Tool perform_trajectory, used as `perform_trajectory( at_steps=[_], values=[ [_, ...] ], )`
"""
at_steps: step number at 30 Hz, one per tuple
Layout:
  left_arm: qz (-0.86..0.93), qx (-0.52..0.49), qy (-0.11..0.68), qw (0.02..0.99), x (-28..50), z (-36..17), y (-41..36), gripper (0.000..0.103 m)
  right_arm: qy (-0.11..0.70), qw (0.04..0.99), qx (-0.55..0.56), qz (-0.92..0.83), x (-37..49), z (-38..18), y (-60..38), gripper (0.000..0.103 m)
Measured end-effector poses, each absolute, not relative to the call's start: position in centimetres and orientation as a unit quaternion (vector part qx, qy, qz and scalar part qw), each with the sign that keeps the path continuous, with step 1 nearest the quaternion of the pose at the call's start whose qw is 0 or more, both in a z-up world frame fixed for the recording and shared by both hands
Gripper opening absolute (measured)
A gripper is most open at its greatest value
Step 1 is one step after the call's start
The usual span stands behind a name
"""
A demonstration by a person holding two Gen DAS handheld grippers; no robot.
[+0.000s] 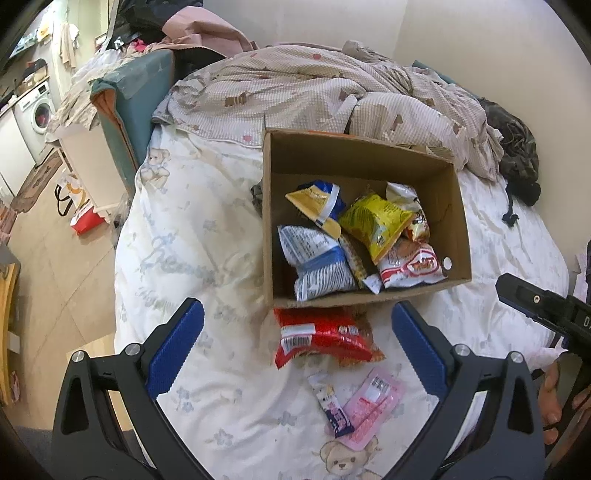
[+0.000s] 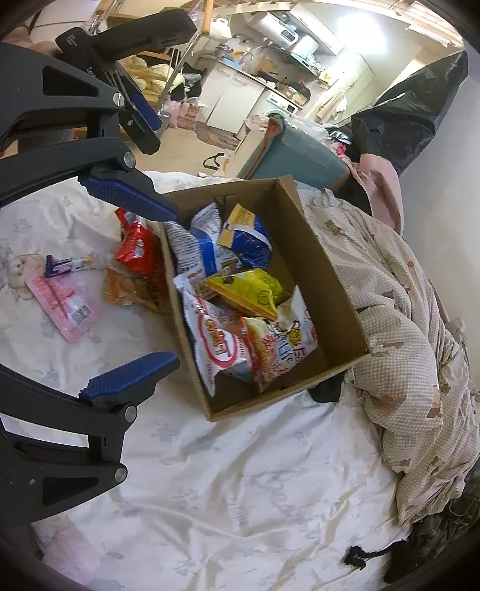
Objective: Organize snacks
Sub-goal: 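Withdraw both grippers from the box over the remaining snacks, then grasp the white stick snack with the left gripper while the right gripper grasps the red chip bag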
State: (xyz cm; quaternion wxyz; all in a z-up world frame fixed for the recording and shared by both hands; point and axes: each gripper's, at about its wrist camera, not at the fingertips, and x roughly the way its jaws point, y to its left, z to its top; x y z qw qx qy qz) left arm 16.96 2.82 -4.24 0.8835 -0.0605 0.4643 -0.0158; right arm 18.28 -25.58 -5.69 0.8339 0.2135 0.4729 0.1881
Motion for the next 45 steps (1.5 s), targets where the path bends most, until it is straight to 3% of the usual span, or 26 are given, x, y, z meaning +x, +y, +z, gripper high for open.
perform_trajectory(
  at_steps=[17,26,31,36,42,45],
  values=[
    [-0.039,-0.061,0.527,0.847,14.9,-7.6,2.3,0.100,0.517,0.818,0.193,0.163,15.1,-8.0,-25.1,0.076],
    [-0.066,-0.076,0.613,0.784,15.2,-12.7,0.5,0.099,0.524,0.792,0.264,0.166,15.5,-9.0,-26.9,0.076],
    [-0.069,-0.077,0.650,0.753,15.3,-16.2,-1.7,0.067,0.527,0.789,0.270,0.164,15.8,-9.3,-26.9,0.076],
    [-0.068,-0.061,0.674,0.733,16.0,-18.7,-3.1,0.051,0.526,0.790,0.270,0.163,15.8,-9.3,-26.9,0.076],
    [-0.049,-0.053,0.693,0.717,16.3,-20.0,-2.3,0.014,0.528,0.788,0.272,0.162,15.9,-9.6,-27.0,0.076],
    [-0.051,-0.063,0.695,0.714,15.7,-19.4,-1.7,0.013,0.530,0.788,0.268,0.163,16.0,-9.6,-26.7,0.076]
  ],
)
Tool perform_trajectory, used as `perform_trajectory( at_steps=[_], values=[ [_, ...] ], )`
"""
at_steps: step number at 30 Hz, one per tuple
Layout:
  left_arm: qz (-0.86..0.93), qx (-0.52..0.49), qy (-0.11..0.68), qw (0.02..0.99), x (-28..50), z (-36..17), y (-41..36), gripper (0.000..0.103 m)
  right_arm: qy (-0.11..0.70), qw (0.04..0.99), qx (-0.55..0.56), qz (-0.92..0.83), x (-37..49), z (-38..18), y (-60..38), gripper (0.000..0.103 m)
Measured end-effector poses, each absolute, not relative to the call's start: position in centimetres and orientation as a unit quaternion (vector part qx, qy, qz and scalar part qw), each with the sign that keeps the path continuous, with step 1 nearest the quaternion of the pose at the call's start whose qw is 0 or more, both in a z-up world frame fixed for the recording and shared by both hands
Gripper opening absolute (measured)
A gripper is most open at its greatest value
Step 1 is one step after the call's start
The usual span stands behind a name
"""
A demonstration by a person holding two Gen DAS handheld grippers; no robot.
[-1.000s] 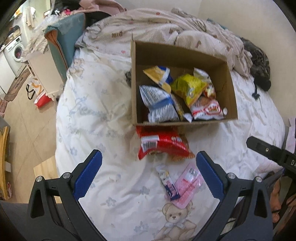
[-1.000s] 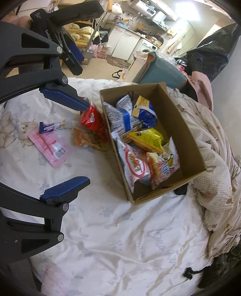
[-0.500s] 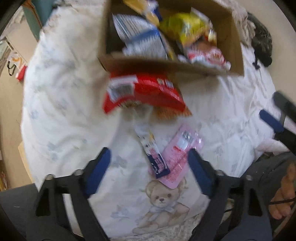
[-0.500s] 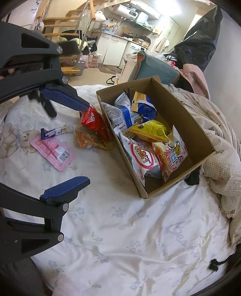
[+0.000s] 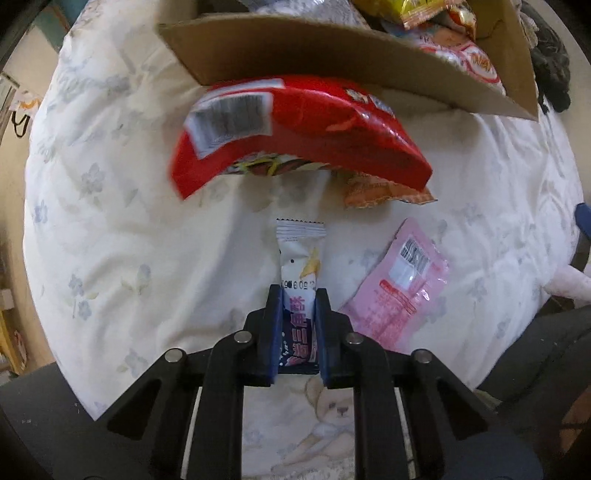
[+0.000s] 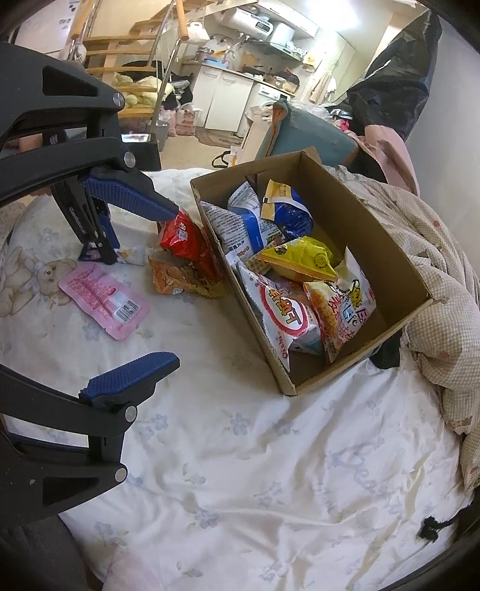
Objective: Organize snacks
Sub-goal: 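Grasp the white stick snack with the left gripper while the right gripper grasps the red chip bag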
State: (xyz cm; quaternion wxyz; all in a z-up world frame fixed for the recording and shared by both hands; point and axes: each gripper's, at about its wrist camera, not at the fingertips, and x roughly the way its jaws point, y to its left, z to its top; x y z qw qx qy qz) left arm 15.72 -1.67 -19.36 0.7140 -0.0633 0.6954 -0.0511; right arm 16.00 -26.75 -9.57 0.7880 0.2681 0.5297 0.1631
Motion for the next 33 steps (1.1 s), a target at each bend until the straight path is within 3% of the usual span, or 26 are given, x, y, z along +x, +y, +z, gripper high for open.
perform_trajectory(
  at_steps=[10,22,31,33],
  values=[
    [-0.023,-0.111,0.636,0.763,13.6,-12.9,3.2,0.014,0.562,0.757,0.269,0.196,16.4,-10.9,-24.3,0.076],
    [0.024,-0.166,0.612,0.773,14.2,-11.2,6.0,0.014,0.618,0.697,0.299,0.207,21.4,-15.1,-16.2,0.073],
    [0.011,-0.187,0.597,0.780,14.5,-9.9,6.0,0.014,0.659,0.673,0.280,0.183,23.0,-19.1,-12.7,0.053],
    [0.011,-0.189,0.598,0.779,14.7,-10.0,6.1,0.014,0.656,0.678,0.270,0.193,22.8,-19.0,-12.3,0.036]
  ],
)
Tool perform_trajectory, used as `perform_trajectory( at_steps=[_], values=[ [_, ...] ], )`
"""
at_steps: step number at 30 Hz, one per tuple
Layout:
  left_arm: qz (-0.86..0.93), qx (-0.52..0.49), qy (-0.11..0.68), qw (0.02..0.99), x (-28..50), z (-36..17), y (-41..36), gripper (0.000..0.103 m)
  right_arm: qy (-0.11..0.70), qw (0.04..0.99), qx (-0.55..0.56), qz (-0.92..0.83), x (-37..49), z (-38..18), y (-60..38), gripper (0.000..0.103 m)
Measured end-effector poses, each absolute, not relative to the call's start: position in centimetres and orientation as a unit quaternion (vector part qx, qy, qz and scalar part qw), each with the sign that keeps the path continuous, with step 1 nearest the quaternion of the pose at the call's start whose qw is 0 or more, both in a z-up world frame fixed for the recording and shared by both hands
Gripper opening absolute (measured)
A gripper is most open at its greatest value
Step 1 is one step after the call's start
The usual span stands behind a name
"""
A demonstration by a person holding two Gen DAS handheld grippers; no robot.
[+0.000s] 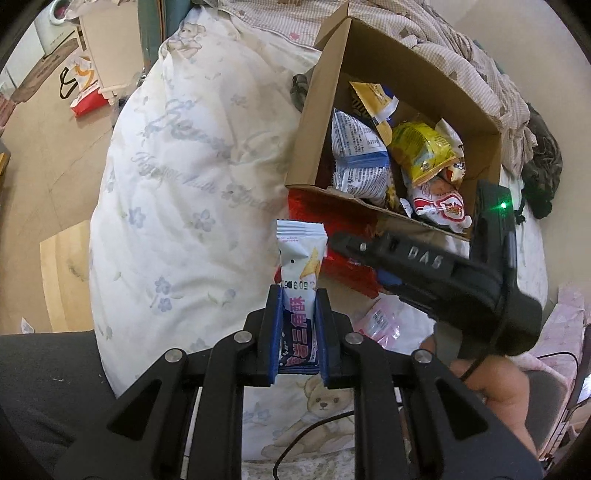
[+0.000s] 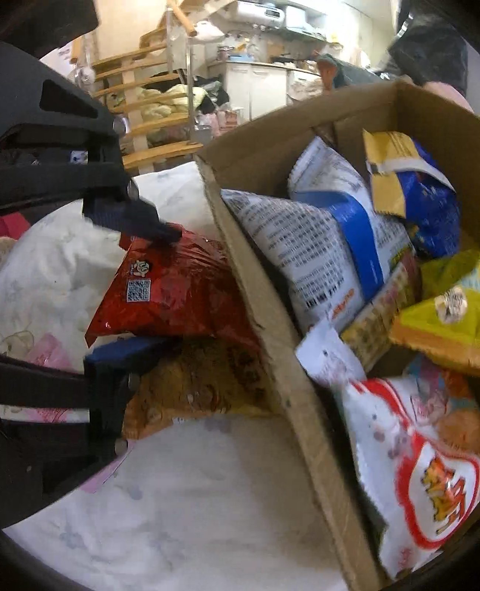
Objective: Organize snacks
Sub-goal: 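Grasp the white stick snack with the left gripper while the right gripper grasps the red chip bag, then carry both snacks over the cardboard box and open both grippers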
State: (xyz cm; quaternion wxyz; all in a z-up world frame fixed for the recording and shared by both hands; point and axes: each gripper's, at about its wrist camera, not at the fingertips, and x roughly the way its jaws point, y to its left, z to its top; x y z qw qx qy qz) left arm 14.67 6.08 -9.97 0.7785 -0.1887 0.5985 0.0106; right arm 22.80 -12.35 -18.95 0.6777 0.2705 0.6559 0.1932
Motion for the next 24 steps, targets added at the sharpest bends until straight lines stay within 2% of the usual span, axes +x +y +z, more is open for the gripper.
perform_trajectory(
  at_steps=[3,4,13,24],
  values=[
    [0.014,-0.191,0.599,0.777,14.7,-10.1,6.2,0.014,0.649,0.682,0.261,0.213,22.0,-18.1,-12.3,0.022],
    [0.016,-0.191,0.599,0.778,14.7,-10.0,6.2,0.014,0.647,0.682,0.262,0.219,21.7,-17.7,-12.5,0.021],
    [0.028,-0.188,0.584,0.789,14.7,-9.3,6.9,0.014,0.628,0.691,0.262,0.244,18.0,-14.3,-16.0,0.019],
    [0.026,-0.199,0.577,0.791,14.6,-9.5,7.1,0.014,0.569,0.740,0.259,0.250,14.8,-9.0,-21.9,0.019]
  ],
)
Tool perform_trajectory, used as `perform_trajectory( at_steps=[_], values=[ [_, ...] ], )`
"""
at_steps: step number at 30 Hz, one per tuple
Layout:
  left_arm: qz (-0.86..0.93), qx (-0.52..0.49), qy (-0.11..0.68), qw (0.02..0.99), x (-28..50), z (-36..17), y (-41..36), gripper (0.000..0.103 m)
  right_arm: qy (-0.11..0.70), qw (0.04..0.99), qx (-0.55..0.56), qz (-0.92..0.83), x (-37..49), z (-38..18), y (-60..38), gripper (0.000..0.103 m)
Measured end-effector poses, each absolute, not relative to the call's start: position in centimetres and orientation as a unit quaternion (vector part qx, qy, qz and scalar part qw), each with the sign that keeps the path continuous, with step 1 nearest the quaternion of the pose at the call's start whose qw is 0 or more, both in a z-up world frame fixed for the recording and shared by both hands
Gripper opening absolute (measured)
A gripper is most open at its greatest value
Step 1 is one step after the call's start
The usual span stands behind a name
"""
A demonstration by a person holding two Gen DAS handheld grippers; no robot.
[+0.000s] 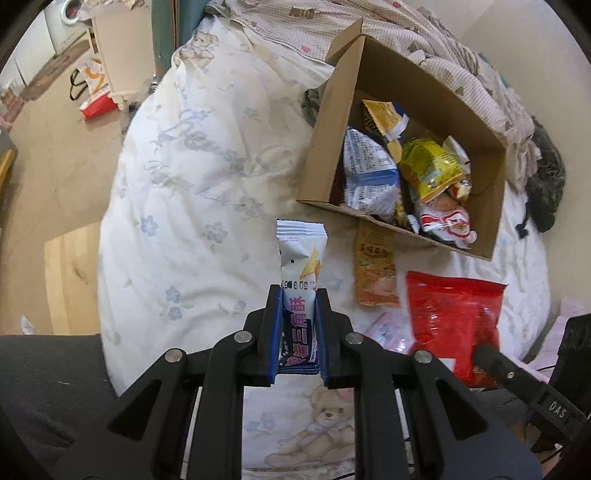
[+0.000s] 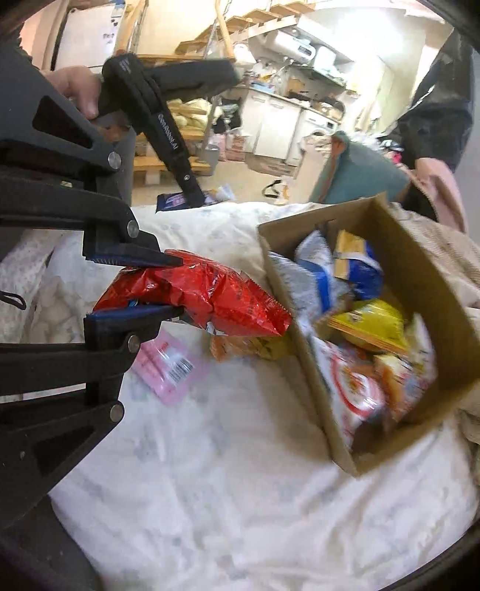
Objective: Organize snacks
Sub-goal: 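Carry both snacks over the cardboard box and open both grippers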
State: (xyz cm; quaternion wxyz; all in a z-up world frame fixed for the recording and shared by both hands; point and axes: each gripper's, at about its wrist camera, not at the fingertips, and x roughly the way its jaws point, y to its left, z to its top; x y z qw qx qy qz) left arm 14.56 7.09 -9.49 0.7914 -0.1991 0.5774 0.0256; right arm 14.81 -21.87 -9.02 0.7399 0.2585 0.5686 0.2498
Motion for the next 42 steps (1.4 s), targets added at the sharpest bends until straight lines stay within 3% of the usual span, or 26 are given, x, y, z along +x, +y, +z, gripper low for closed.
perform_trajectory(
  at_steps=[12,23,42],
  values=[
    [0.008,-0.135,0.528,0.838,16.0,-5.3,5.0,0.014,0.482,0.795,0.295,0.219,15.1,-6.0,-27.6,0.019],
    [-0.019,-0.094,0.509,0.855,21.8,-2.6,2.8,0.014,0.451,0.825,0.252,0.227,20.7,-4.2,-26.5,0.019],
    [-0.024,-0.057,0.508,0.859,27.6,-7.4,0.7,0.014,0.494,0.815,0.246,0.177,28.3,-9.8,-27.3,0.020]
  ],
)
